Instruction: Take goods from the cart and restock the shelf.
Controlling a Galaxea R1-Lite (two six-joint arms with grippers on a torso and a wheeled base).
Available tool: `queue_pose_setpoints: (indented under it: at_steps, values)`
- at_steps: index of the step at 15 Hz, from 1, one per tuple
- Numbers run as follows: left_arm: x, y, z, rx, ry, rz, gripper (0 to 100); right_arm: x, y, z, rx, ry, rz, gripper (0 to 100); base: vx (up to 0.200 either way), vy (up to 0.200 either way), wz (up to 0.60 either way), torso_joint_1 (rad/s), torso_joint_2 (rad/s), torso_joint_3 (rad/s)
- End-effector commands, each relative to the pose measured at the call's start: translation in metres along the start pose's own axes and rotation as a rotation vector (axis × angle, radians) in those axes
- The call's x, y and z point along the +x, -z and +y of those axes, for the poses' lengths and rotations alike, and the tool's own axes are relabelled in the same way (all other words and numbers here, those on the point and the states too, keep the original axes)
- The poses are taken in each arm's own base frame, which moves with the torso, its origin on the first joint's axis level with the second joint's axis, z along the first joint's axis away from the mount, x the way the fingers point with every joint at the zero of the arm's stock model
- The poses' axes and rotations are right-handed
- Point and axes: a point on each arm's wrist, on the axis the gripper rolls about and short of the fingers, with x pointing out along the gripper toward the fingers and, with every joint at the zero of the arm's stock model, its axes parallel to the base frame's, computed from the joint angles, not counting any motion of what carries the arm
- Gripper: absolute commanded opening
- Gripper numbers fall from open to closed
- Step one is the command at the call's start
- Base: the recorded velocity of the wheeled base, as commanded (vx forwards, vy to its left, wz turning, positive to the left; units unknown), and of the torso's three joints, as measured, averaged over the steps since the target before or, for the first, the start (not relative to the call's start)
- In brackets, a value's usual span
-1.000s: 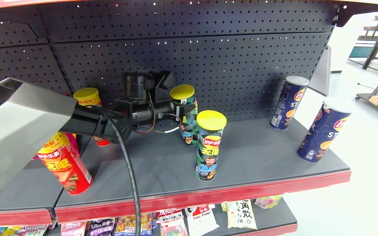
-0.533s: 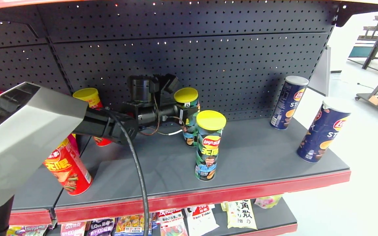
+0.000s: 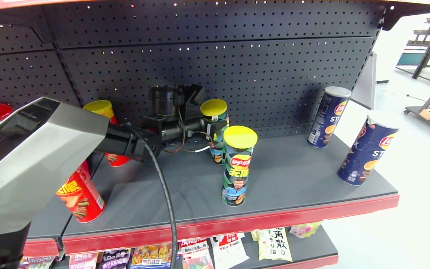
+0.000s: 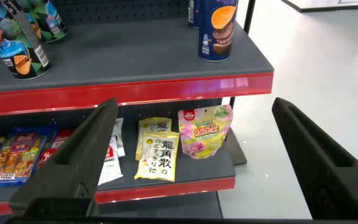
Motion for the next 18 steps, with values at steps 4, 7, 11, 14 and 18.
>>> queue_pose_setpoints:
  at_steps: [4, 7, 11, 14, 18]
  values:
    - [0.002, 0.002, 0.001, 0.068, 0.001, 0.006, 0, 0.000, 0.000, 0.000, 0.000, 0.000, 0.000, 100, 0.000, 0.000, 0.00, 0.000, 0.00, 0.000]
    - [-0.001, -0.008, 0.002, 0.081, 0.024, 0.006, 0, 0.000, 0.000, 0.000, 0.000, 0.000, 0.000, 100, 0.000, 0.000, 0.00, 0.000, 0.00, 0.000]
    - [-0.007, -0.012, -0.001, 0.068, 0.037, 0.067, 0, 0.000, 0.000, 0.000, 0.000, 0.000, 0.000, 100, 0.000, 0.000, 0.00, 0.000, 0.00, 0.000]
    - [-0.009, -0.014, -0.002, 0.057, 0.044, 0.096, 0, 0.000, 0.000, 0.000, 0.000, 0.000, 0.000, 100, 0.000, 0.000, 0.00, 0.000, 0.00, 0.000]
    - [-0.013, -0.020, 0.001, 0.049, 0.044, 0.110, 0, 0.000, 0.000, 0.000, 0.000, -0.002, 0.000, 100, 0.000, 0.000, 0.00, 0.000, 0.00, 0.000]
